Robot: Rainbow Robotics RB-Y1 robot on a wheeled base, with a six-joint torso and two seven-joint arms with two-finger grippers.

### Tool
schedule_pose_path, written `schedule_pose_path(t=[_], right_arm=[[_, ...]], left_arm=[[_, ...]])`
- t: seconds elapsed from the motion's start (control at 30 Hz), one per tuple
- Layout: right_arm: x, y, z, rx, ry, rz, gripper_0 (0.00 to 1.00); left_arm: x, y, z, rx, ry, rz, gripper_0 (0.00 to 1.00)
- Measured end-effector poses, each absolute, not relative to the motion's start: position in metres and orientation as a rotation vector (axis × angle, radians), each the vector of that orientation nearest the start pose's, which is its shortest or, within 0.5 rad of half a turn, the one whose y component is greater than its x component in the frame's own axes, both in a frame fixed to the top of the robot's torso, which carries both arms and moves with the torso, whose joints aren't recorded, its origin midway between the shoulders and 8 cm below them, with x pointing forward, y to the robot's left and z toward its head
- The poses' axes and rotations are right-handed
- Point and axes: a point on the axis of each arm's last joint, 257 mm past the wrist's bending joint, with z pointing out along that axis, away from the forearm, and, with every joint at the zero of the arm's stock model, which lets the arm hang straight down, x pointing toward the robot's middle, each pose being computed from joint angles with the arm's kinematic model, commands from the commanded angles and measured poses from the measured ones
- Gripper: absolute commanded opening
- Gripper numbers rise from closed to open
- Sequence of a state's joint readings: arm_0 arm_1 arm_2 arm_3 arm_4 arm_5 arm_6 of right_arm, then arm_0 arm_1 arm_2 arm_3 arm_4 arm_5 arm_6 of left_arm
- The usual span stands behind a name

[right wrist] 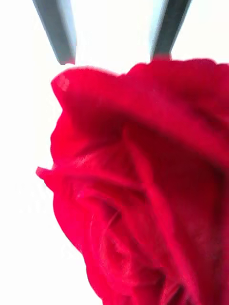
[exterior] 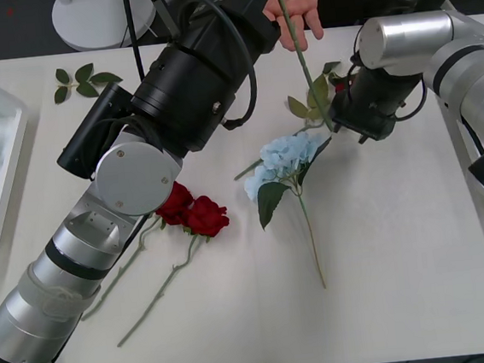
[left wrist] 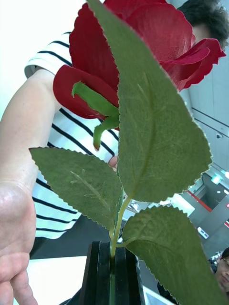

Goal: Place the red flowers into the right box and the blue flowers into the left box. If a person shows an open palm, hand one flower to the person first, then continue sorting.

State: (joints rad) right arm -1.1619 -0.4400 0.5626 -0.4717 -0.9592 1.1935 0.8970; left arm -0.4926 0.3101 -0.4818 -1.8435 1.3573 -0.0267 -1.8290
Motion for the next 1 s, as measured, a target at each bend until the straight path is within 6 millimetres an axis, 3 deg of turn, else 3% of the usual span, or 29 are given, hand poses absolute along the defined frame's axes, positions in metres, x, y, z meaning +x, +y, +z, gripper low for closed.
schedule_pose_path(t=[0.23,0.63,0.8,1.0], right_arm=[[0.601,-0.188,-0.257,0.824,2.747,0.471,1.00],[0.645,-0.182,-0.237,0.878,2.544,0.585,1.00],[0.647,-0.193,-0.250,0.885,2.527,0.526,1.00],[0.641,-0.191,-0.268,0.921,2.533,0.509,1.00]], left_arm=[[0.493,-0.042,0.077,0.138,1.131,-1.179,0.00],[0.493,-0.042,0.077,0.138,1.131,-1.179,0.00],[0.493,-0.042,0.077,0.138,1.131,-1.179,0.00],[0.493,-0.042,0.077,0.138,1.131,-1.179,0.00]])
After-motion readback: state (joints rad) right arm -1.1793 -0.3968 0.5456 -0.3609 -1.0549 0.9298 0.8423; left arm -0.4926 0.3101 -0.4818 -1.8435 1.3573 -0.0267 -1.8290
